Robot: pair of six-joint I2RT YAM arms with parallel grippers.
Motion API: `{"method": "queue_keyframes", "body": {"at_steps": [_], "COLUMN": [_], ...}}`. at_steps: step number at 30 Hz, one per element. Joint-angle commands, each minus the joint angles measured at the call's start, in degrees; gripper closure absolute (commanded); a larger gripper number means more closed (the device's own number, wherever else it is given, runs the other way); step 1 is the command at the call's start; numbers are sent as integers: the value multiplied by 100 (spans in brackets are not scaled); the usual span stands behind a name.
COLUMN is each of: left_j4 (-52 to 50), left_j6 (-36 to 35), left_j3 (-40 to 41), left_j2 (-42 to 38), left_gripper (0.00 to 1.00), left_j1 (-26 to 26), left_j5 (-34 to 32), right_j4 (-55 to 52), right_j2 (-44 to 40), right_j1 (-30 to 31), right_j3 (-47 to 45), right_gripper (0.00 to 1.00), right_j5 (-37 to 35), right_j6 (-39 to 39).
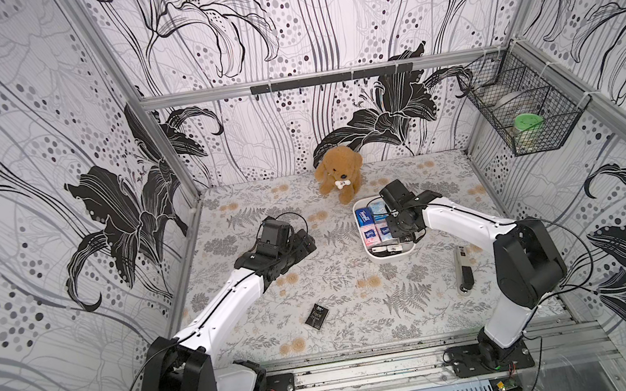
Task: Put the pocket tissues into the storage box
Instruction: Place the pocket tissues in the storage box.
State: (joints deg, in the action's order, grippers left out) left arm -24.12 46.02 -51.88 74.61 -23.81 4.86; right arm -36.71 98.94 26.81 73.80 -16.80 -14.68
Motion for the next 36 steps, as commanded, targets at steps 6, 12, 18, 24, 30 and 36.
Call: {"method": "queue_keyframes", "body": {"at_steps": [6, 12, 18, 24, 30, 36], "left_j4": [-49, -15, 14, 25, 121, 267], "left_j6": [-12, -6, -22, -27, 54, 110], "left_j3": [-81, -94, -90, -29, 174, 668], "left_j2": [-33, 10, 20, 19, 30, -224], "left_gripper": [12, 12, 12, 11, 11, 11], "left_j1": [-18, -18, -19, -2, 216, 887], "left_j5": [-108, -103, -107, -125, 23, 396], "right_j4": [0, -64, 136, 429, 482, 329], "right_j2": [-19, -473, -893, -1272, -1354, -772], "right_j1": [-9, -11, -4, 33, 812, 2079], "right_j3": [-111, -146, -488, -854, -744, -304], "right_gripper": [35, 25, 24, 24, 24, 24], "right_j5": [17, 267, 997, 1617, 1915, 2201], "right_j6": [-62, -355, -853, -1384, -1533, -1608]}}
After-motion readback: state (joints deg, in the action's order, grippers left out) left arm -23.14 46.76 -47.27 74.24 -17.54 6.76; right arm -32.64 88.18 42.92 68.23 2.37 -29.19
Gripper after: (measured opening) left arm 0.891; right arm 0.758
